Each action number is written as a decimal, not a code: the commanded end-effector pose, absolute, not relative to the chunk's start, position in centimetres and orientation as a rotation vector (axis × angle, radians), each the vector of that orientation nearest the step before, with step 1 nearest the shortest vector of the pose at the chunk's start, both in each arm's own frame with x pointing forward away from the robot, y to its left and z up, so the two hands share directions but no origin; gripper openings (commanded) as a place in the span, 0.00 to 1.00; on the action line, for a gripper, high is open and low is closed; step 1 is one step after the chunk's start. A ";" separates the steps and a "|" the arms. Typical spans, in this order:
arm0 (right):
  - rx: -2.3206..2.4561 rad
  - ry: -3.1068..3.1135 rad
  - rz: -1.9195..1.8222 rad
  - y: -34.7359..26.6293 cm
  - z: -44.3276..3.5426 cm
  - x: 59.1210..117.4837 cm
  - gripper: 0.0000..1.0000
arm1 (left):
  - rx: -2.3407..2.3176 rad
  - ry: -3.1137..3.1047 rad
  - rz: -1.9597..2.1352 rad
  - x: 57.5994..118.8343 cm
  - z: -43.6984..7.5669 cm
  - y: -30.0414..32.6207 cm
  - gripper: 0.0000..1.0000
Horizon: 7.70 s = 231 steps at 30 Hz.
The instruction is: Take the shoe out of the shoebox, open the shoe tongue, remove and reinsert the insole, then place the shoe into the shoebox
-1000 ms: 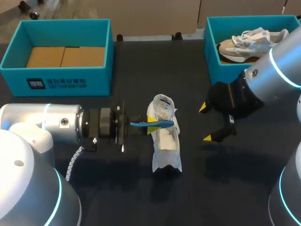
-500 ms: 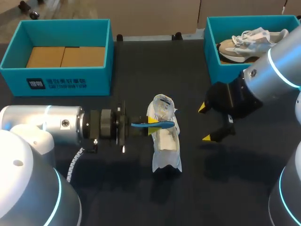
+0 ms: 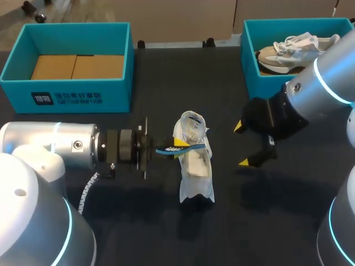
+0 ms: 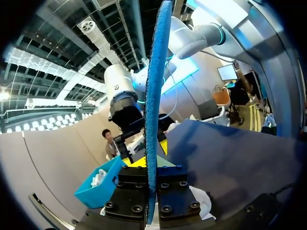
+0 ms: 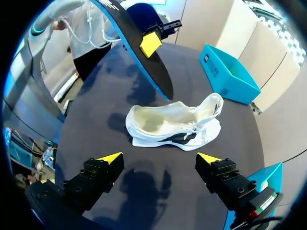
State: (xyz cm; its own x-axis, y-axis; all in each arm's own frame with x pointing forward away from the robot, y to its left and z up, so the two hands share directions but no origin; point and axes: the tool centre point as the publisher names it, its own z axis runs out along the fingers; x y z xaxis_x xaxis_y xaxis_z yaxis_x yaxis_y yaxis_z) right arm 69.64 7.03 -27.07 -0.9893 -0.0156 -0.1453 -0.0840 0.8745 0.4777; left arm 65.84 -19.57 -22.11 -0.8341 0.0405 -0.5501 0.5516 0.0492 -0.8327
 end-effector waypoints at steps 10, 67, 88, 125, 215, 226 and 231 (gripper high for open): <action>-0.137 2.879 0.725 8.5 -29.7 71.4 1.00 | 0.562 1.961 -1.846 65.4 -22.4 -20.2 0.00; -0.249 2.905 0.697 9.3 -32.9 72.4 1.00 | 0.677 1.801 -1.727 63.7 -26.9 -20.7 0.00; -0.233 2.936 0.697 10.0 -33.6 71.9 1.00 | 0.707 1.781 -1.767 64.5 -27.0 -22.9 0.00; -0.233 2.936 0.697 10.0 -33.6 71.9 1.00 | 0.702 1.835 -1.774 64.2 -30.1 -23.9 0.00; -0.233 2.936 0.697 10.0 -33.6 71.9 1.00 | 0.640 1.938 -1.704 70.0 -33.3 -22.6 0.24; -0.233 2.936 0.697 10.0 -33.6 71.9 1.00 | 0.650 1.912 -1.709 68.6 -31.8 -22.0 0.29; -0.233 2.936 0.697 10.0 -33.6 71.9 1.00 | 0.628 1.925 -1.700 68.0 -31.3 -21.8 0.30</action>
